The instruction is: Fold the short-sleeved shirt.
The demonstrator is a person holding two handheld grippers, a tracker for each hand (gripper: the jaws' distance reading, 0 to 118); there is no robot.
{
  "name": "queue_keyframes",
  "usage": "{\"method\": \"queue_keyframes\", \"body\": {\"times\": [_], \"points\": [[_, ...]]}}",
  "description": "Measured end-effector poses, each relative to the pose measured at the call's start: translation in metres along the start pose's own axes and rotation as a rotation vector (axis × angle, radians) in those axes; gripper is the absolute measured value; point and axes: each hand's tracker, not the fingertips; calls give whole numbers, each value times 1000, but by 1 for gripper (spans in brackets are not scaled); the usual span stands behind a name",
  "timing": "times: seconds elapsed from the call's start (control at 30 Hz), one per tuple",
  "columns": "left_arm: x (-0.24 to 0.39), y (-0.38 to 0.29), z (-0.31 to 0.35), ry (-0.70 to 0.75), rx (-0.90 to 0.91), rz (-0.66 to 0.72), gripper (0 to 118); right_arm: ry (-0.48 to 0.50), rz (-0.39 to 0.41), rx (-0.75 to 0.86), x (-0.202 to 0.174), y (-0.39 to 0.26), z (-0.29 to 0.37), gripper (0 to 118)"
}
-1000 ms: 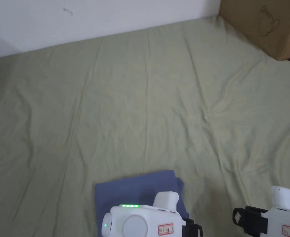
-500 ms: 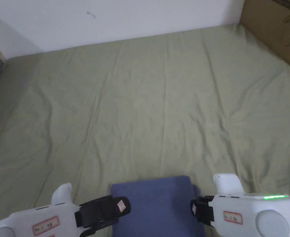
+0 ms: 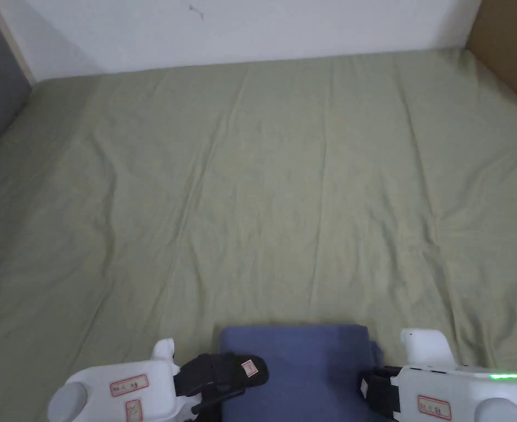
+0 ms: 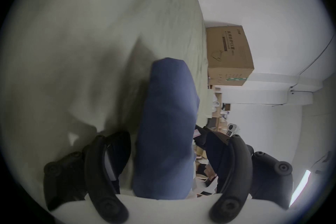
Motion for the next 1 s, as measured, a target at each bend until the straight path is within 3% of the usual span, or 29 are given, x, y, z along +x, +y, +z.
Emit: {"method": "queue_keyframes", "body": {"times": [0.07, 0.13, 0.23, 0.47, 0.67, 0.83, 0.93, 1.0], "points": [[-4, 3, -8, -16, -6, 3, 74, -3, 1, -1, -1, 0, 0, 5], [-5, 4, -16, 80, -32, -47, 39, -14, 2, -7, -1, 1, 0, 5], [-7, 4, -7, 17, -37, -46, 32, -12, -8, -12, -3, 3, 1, 5], [-1, 18, 29, 84, -34, -126, 28, -20, 20, 7, -28, 11, 10, 5], [-7, 55, 153, 298, 82, -240, 28, 28, 11, 37, -44, 20, 12, 5], [-18, 96, 257, 631, 127, -269, 28, 7, 29, 18, -56, 20, 1, 5], [-13, 121, 297, 944, 77, -370, 28, -5, 33, -5, -62, 19, -6, 5], [-15, 131, 313, 1044, 79, -372, 28, -17, 31, -10, -64, 18, -9, 5]]}}
